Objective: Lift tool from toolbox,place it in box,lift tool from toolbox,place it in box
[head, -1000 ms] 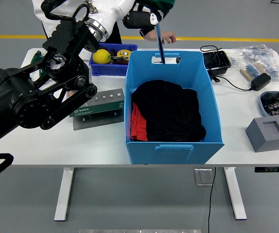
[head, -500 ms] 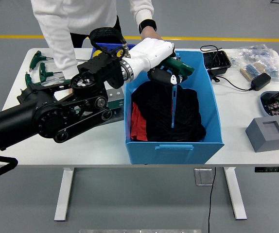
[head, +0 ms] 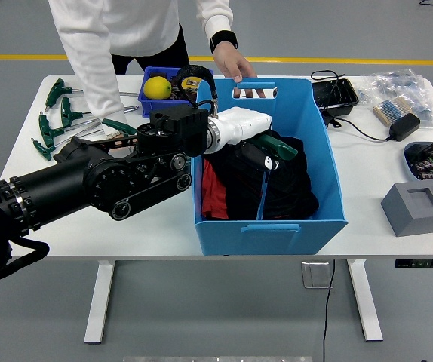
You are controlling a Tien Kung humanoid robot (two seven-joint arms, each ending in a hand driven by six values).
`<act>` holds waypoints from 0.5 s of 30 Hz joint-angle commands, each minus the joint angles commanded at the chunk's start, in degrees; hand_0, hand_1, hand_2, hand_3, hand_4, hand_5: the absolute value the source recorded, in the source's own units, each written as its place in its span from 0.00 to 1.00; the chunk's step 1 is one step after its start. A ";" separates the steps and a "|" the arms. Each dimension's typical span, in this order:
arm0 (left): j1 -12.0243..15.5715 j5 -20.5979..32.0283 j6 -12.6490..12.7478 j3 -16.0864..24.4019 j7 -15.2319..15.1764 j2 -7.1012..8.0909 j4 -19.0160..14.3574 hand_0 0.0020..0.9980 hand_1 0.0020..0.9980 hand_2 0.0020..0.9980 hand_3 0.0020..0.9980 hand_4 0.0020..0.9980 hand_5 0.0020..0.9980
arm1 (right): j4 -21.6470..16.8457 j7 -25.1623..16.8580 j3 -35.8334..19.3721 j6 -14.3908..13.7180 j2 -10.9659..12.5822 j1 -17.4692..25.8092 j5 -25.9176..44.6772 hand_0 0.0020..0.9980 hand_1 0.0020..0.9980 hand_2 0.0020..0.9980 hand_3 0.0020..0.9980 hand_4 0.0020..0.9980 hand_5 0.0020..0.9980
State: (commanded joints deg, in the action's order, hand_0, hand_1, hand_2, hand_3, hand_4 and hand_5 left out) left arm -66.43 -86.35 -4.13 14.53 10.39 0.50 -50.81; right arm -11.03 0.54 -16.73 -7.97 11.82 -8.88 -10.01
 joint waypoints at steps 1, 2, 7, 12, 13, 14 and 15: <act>0.03 -0.01 0.15 -0.15 -0.20 -0.26 0.49 0.17 0.02 0.04 0.11 0.66 0.42 | 0.00 0.03 -0.08 -0.02 -0.02 0.03 -0.10 0.68 0.67 0.75 0.59 0.80 0.74; 0.09 -0.07 0.47 -0.32 -0.48 -0.50 1.05 0.25 0.20 0.24 0.38 0.78 0.56 | -0.01 0.06 -0.19 -0.04 -0.04 0.07 -0.25 0.68 0.67 0.74 0.59 0.80 0.74; 0.59 -0.25 2.18 -0.99 -1.99 -0.50 2.96 0.25 0.20 0.24 0.38 0.78 0.56 | -0.04 0.19 -0.47 -0.04 -0.02 0.18 -0.84 0.68 0.67 0.74 0.59 0.80 0.74; 1.74 -1.85 5.39 -0.60 -3.64 -0.50 4.43 0.36 0.43 0.53 0.59 0.84 0.57 | 0.01 0.60 -1.68 -0.14 0.00 -0.04 -2.54 0.68 0.67 0.75 0.59 0.80 0.74; 1.95 -2.06 6.47 -0.40 -4.19 -0.50 4.70 0.36 0.43 0.53 0.59 0.84 0.57 | -0.01 0.64 -1.75 -0.15 0.03 -0.06 -2.72 0.68 0.67 0.75 0.59 0.80 0.74; 2.09 -2.38 7.35 -0.15 -4.68 -0.50 4.82 0.44 0.59 0.70 0.67 0.91 0.58 | -0.03 0.64 -1.77 -0.17 0.05 -0.06 -2.75 0.68 0.67 0.75 0.59 0.80 0.74; 2.22 -2.85 8.21 0.28 -5.22 -0.50 4.83 0.44 0.59 0.70 0.67 0.91 0.58 | -0.04 0.62 -1.76 -0.21 0.07 -0.05 -2.70 0.68 0.67 0.75 0.59 0.80 0.74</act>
State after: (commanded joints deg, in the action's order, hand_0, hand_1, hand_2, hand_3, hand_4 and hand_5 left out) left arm -64.21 -89.20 4.08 14.81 5.17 0.00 -45.98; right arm -11.08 1.16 -18.50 -8.18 11.89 -8.94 -12.71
